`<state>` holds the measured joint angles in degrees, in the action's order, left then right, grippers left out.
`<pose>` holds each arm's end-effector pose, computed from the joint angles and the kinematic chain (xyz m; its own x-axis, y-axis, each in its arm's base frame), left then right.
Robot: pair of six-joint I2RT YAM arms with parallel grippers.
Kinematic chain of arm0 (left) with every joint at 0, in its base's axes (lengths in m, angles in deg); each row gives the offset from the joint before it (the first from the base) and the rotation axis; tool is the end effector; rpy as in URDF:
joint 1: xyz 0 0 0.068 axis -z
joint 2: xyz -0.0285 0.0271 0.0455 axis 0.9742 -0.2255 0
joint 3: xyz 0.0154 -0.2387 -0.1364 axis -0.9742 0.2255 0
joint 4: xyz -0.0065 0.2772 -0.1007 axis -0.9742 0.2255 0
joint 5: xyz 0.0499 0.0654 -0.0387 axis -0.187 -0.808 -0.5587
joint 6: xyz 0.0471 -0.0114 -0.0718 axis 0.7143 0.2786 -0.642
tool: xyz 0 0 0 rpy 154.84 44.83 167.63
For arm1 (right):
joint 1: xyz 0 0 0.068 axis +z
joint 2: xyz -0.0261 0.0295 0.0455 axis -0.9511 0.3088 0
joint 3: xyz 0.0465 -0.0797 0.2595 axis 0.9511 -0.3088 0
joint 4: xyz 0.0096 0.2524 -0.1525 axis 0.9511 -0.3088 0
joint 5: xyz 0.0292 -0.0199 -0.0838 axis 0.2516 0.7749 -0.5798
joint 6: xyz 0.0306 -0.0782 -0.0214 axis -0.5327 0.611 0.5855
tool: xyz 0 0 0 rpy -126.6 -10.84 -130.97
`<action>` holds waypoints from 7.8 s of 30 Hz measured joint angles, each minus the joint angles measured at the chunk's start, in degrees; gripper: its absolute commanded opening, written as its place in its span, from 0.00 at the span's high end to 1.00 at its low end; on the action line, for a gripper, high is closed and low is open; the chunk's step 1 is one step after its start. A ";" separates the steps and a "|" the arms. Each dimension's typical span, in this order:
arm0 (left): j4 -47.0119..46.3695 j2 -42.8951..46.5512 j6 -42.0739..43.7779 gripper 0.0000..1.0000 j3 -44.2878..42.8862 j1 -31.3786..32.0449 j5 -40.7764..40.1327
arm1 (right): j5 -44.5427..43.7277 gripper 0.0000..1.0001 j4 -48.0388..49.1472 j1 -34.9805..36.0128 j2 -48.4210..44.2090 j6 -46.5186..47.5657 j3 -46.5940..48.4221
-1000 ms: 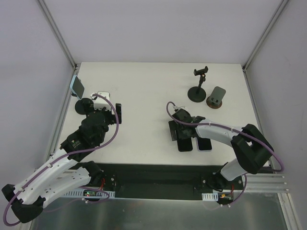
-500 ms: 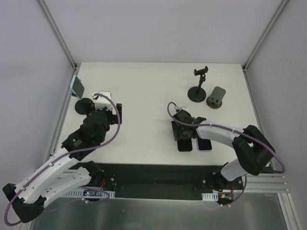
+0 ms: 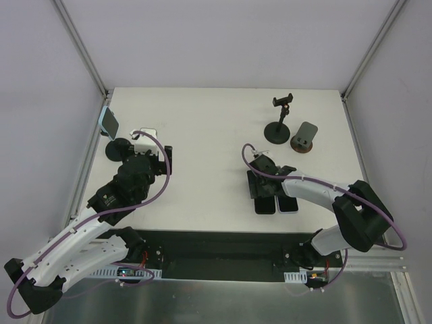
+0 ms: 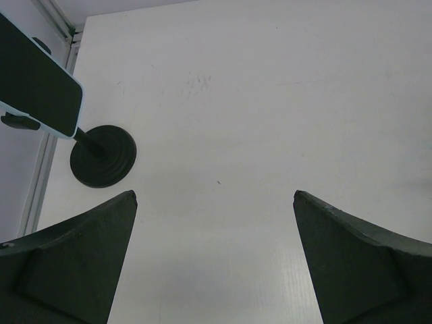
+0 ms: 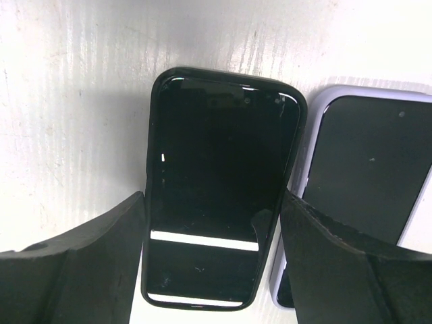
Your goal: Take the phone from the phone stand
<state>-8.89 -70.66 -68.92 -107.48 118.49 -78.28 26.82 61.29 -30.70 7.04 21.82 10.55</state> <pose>0.1982 -0.1111 0.3410 -0.1362 0.0747 -0.9879 0.0456 0.9966 0.0690 0.2515 0.1909 0.1130 -0.7382 -0.4186 -0.5290 -0.3943 0.9040 -0.1652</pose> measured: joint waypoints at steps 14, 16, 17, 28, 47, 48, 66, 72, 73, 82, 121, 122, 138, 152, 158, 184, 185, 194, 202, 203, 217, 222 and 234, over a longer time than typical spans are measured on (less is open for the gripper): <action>0.42 0.00 -0.44 0.01 0.00 -0.37 1.25 | 1.16 0.21 -1.03 -0.20 -1.60 3.19 -0.04; 0.74 0.00 -0.50 0.01 0.00 -0.37 1.31 | 1.64 0.20 -1.03 -0.20 -1.57 3.41 -0.04; 0.90 0.00 -0.50 0.01 0.00 -0.39 1.36 | 1.79 0.20 -1.01 -0.20 -1.53 3.50 -0.04; 1.03 -0.17 -0.94 0.01 0.00 -1.07 1.66 | 3.13 0.07 -0.85 -0.20 -1.20 3.89 -0.04; 1.29 -1.79 -2.71 0.01 0.00 -5.27 1.88 | 3.80 0.04 3.45 -0.07 -28.52 9.51 -0.96; 1.27 -2.08 -3.06 0.01 0.00 -6.36 1.86 | 3.45 0.04 4.09 -0.07 -31.41 10.60 -1.31; 0.59 -17.77 -10.14 0.02 -11.21 -41.72 15.47 | -4.09 0.04 6.47 -0.04 -68.48 22.21 -12.61; -2.62 -26.71 -7.98 0.13 -15.45 -48.06 17.94 | -4.59 0.04 5.90 -0.04 -69.51 22.75 -13.94; -3.04 -28.11 -7.37 0.14 -16.15 -48.30 18.23 | -4.59 0.04 5.90 -0.04 -69.46 22.75 -14.01; -6.56 -37.00 -2.47 0.42 -21.44 -48.74 21.75 | -4.57 0.04 5.92 -0.04 -68.57 23.15 -14.05; 2.38 -27.06 -6.43 1.00 -18.10 -1.99 23.32 | -1.07 0.04 6.45 -0.04 -64.65 23.39 -14.25; 2.47 -27.06 -7.10 1.00 -18.10 -0.42 22.45 | -0.90 0.04 6.47 -0.04 -64.59 23.41 -14.25; 2.69 -28.98 -12.90 0.29 -20.20 9.55 16.37 | 3.21 0.04 6.05 -0.04 -60.35 23.32 -13.86; 1.22 -16.72 -13.38 0.08 -21.55 -2.05 25.62 | 10.88 0.04 4.85 2.47 -38.80 21.20 0.37; 0.87 -6.75 -11.28 0.03 -16.65 -10.60 25.81 | 10.34 0.04 4.92 10.27 -27.87 20.65 8.72; 2.14 0.59 -2.29 0.05 -2.99 -13.60 14.01 | -20.96 0.01 16.59 26.67 0.68 21.53 27.43; 2.12 0.59 -2.23 0.04 -2.99 -13.66 14.03 | -21.18 0.01 16.76 26.62 0.52 21.68 27.28; 1.64 0.59 -0.70 0.01 -2.58 -14.25 18.51 | -20.13 0.11 16.04 22.29 -4.68 21.07 23.85; -0.70 0.61 2.25 0.01 -0.09 -14.25 30.64 | -15.67 0.30 15.23 19.61 -5.40 18.29 23.85; -0.96 0.61 2.71 0.01 0.24 -14.25 32.54 | -15.15 0.33 15.04 19.50 -5.40 17.94 23.85; -8.35 -6.58 7.67 0.13 1.92 -14.21 57.29 | -8.98 0.99 13.51 18.71 -5.42 15.37 23.91; -9.01 -13.03 7.67 0.18 0.68 -12.15 60.43 | -7.32 0.99 13.46 18.18 -5.55 15.82 23.91; -14.71 -23.74 7.23 0.37 -2.82 -8.07 60.30 | -3.56 0.99 13.20 17.55 -6.36 16.76 23.56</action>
<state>-23.60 -94.40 -61.69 -110.30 110.42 -17.98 23.26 74.49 -13.14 0.68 38.58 34.11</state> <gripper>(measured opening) 0.681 0.153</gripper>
